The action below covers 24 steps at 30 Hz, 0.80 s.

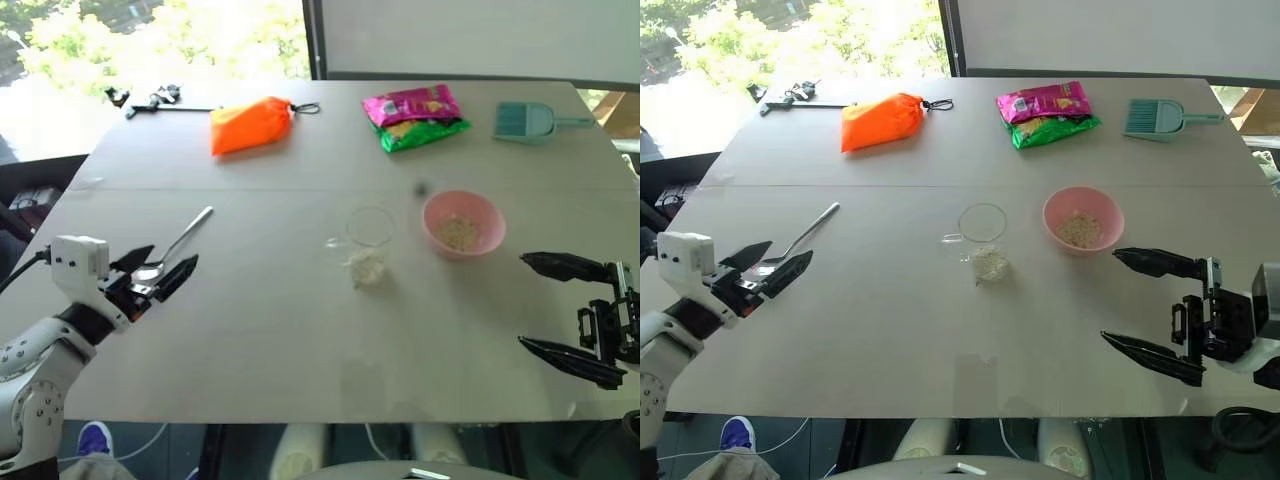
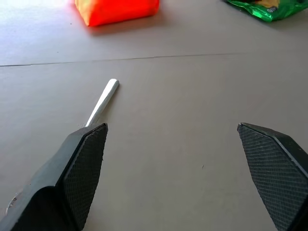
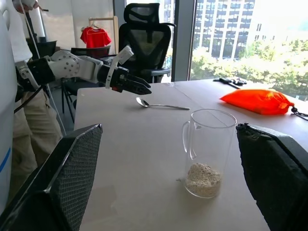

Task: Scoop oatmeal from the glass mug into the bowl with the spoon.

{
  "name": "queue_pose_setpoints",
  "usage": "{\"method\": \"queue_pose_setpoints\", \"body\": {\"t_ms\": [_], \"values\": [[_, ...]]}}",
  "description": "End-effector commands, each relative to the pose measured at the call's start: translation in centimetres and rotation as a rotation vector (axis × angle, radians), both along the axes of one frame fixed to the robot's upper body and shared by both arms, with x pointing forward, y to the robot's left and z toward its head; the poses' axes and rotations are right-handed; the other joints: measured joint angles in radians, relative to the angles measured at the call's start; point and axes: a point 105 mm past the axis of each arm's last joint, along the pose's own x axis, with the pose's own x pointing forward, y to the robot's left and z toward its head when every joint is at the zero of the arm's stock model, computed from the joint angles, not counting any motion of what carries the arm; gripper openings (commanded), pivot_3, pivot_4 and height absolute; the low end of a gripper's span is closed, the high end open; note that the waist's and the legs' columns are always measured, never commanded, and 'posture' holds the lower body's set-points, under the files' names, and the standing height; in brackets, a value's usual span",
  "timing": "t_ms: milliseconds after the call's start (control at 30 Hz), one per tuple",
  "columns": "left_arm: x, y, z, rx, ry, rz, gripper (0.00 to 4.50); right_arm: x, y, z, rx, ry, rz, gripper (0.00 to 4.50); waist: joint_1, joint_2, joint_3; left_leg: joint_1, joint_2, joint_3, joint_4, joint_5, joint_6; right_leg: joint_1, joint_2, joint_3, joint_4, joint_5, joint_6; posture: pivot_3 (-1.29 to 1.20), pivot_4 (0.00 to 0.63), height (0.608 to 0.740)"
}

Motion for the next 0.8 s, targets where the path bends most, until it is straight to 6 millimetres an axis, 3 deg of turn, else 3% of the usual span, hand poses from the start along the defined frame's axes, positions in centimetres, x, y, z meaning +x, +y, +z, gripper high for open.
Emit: {"method": "queue_pose_setpoints", "body": {"t_ms": [33, 200, 333, 533, 700, 800], "values": [[0.2, 1.4, 1.6, 0.060, 0.029, 0.012, 4.46, -0.5, 0.6, 0.7, 0.017, -0.030, 0.026, 4.50, -0.001, 0.000, 0.000, 0.000, 0.000, 0.000, 0.000, 0.000, 0.000, 0.000, 0.000, 0.000, 0.001, 0.000, 0.000, 0.00, 0.150, 0.740], [1.3, 2.7, 0.7, 0.171, 0.226, 0.035, 4.46, 0.2, 0.6, 0.4, 0.016, -0.039, -0.006, 4.50, -0.006, 0.001, 0.001, 0.001, 0.000, 0.001, 0.000, 0.000, 0.000, -0.001, 0.000, 0.001, 0.001, 0.000, 0.000, 0.00, 0.150, 0.740], [3.7, 4.3, 0.5, 0.169, 0.322, 0.118, 4.46, 0.5, 0.6, -0.3, 0.018, -0.022, -0.027, 4.50, -0.001, 0.000, 0.001, 0.000, -0.001, -0.001, 0.001, -0.001, 0.001, -0.002, 0.001, -0.001, 0.005, 0.000, 0.000, 0.00, 0.150, 0.740], [6.0, 5.9, -0.2, 0.234, 0.438, 0.076, 4.46, 0.6, 0.8, -0.9, 0.014, -0.013, -0.043, 4.50, -0.016, -0.001, 0.002, 0.000, -0.001, -0.001, 0.002, 0.000, 0.000, -0.003, 0.002, 0.000, 0.006, 0.000, 0.000, 0.00, 0.150, 0.740], [7.8, 5.9, -1.7, 0.288, 0.546, -0.015, 4.46, 0.8, 0.9, -0.8, 0.021, -0.019, -0.061, 4.50, -0.031, -0.001, 0.003, -0.001, -0.001, -0.001, 0.003, 0.001, -0.001, -0.003, 0.002, 0.000, 0.006, 0.000, 0.000, 0.00, 0.150, 0.740], [7.8, 6.1, -2.8, 0.316, 0.619, -0.041, 3.95, 0.7, 0.9, -0.8, 0.017, -0.021, -0.069, 4.50, -0.032, -0.001, 0.003, -0.001, 0.000, 0.000, 0.003, 0.001, -0.001, -0.004, 0.003, 0.000, 0.006, 0.000, 0.000, 0.00, 0.150, 0.740]]}}
